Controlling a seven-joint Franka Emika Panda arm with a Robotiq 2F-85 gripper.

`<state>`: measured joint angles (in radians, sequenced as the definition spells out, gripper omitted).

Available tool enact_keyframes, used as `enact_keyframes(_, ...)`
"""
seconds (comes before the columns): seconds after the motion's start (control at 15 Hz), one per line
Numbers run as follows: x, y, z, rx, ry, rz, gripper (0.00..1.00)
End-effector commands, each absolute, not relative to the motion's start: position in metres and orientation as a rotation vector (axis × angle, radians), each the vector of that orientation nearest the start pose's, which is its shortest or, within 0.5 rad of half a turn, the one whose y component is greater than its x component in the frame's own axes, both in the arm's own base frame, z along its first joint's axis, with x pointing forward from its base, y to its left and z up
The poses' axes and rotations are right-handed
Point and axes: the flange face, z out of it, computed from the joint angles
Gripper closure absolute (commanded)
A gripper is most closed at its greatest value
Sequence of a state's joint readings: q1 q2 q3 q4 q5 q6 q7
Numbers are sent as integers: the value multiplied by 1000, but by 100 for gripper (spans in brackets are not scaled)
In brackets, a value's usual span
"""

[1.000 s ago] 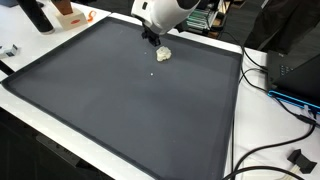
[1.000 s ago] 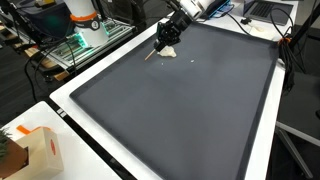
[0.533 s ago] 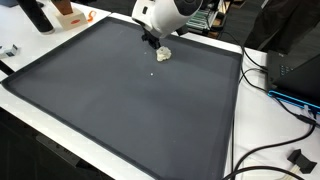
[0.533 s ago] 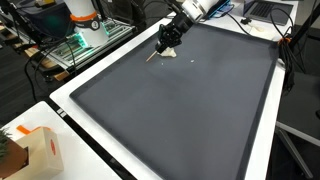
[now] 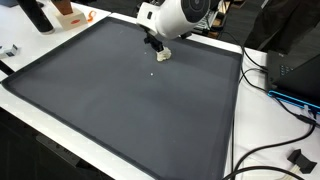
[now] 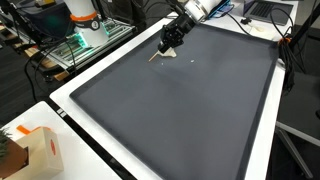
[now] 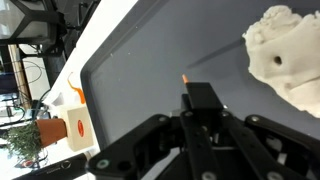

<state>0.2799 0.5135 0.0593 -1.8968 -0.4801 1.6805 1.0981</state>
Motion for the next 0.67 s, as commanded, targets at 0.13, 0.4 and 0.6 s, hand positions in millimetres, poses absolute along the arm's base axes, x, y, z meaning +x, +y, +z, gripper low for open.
enact_keyframes(0.13,534,145,196,2242,-540,-344,97)
enact_keyframes(0.4,534,146,190,2250,-515,-361,97)
enact_keyframes(0.6,534,146,192,2266,-493,-377,97)
